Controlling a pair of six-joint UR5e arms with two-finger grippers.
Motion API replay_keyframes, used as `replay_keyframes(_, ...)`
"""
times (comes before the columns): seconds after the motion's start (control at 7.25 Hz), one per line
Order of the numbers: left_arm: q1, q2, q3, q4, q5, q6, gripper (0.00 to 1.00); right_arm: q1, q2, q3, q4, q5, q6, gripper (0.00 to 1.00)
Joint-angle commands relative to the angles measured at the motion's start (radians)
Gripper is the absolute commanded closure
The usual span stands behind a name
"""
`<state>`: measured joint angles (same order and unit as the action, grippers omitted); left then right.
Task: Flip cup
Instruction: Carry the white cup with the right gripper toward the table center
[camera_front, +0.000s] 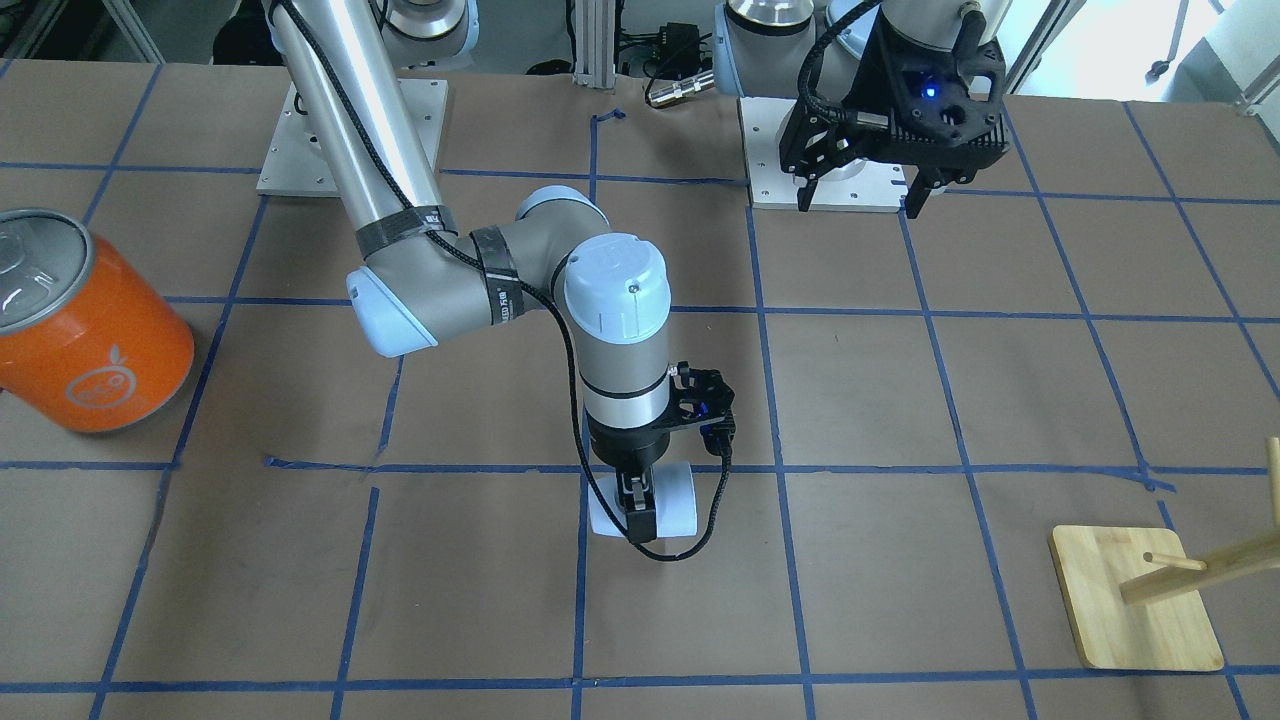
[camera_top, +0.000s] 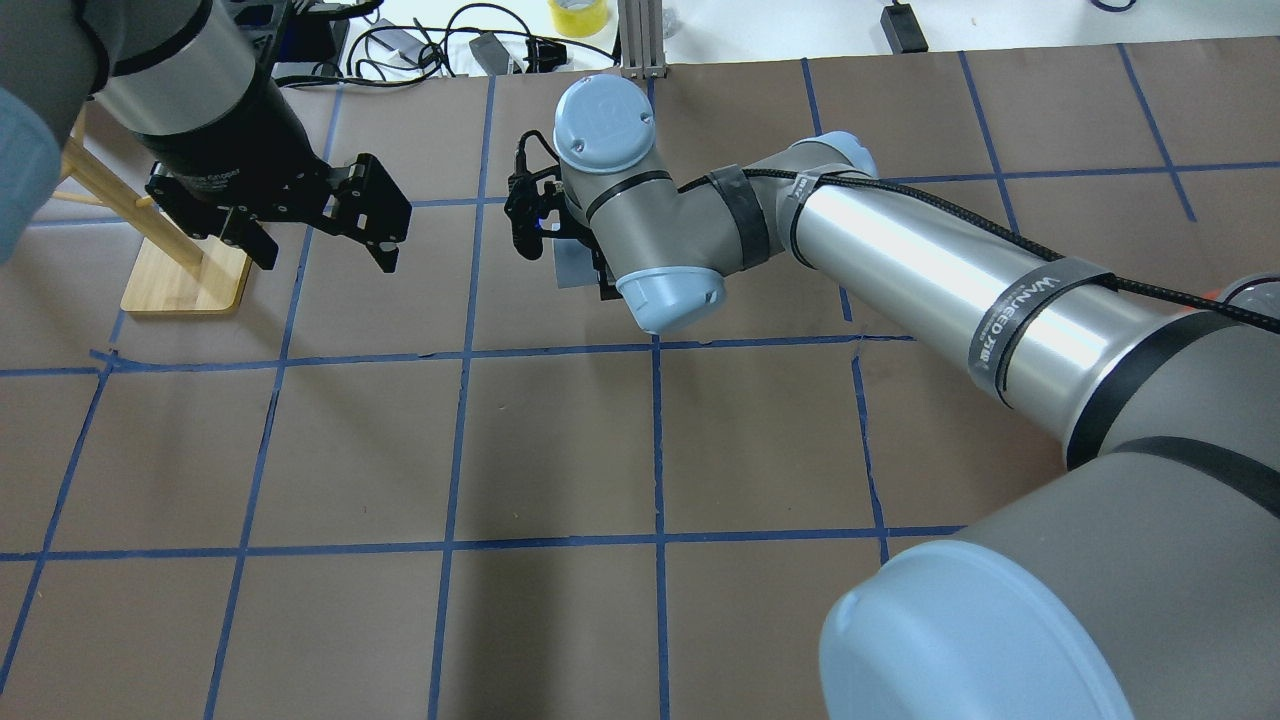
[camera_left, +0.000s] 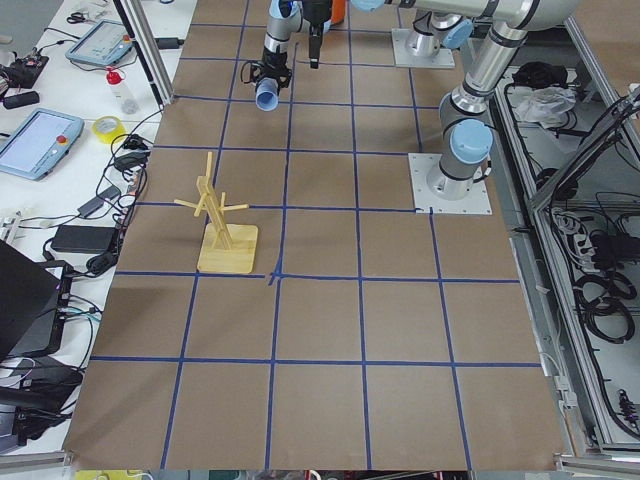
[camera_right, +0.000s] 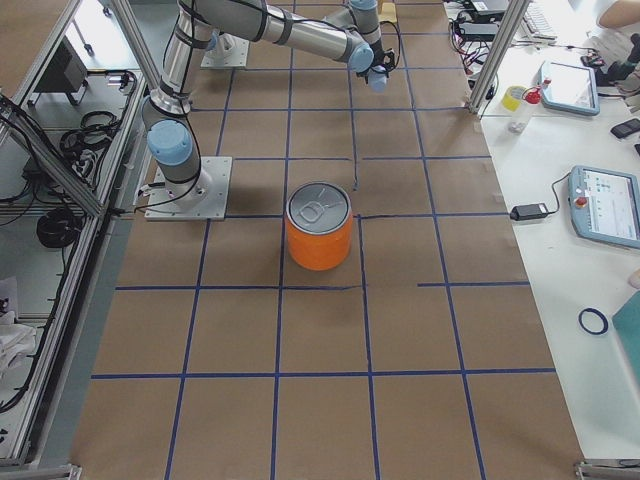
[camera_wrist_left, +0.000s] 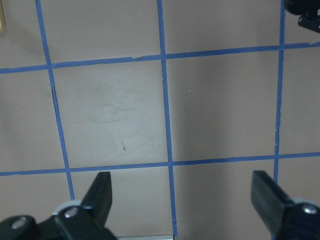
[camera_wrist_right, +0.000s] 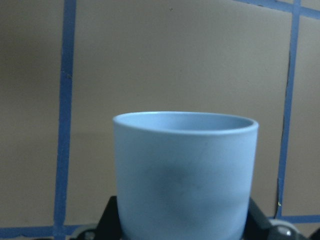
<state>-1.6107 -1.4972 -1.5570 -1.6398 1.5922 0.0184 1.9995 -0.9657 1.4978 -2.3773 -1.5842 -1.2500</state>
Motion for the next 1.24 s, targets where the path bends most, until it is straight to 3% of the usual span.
replay_keyframes(0.0, 0.000, 0.000, 0.000, 0.000, 0.000, 0.000, 0.00, 0.004, 0.015, 0.038, 0.000, 0.024, 0.003, 0.75)
replay_keyframes(0.41, 0.000, 0.000, 0.000, 0.000, 0.000, 0.000, 0.00, 0.005, 0.033, 0.042, -0.002, 0.056, 0.006, 0.69)
replay_keyframes(0.69, 0.000, 0.000, 0.000, 0.000, 0.000, 0.000, 0.00, 0.005, 0.039, 0.036, -0.002, 0.072, 0.004, 0.50)
replay_keyframes(0.97, 0.000, 0.000, 0.000, 0.000, 0.000, 0.000, 0.00, 0.005, 0.039, 0.038, -0.003, 0.095, 0.006, 0.00)
replay_keyframes(1.1, 0.000, 0.000, 0.000, 0.000, 0.000, 0.000, 0.00, 0.005, 0.038, 0.038, -0.008, 0.095, 0.007, 0.00)
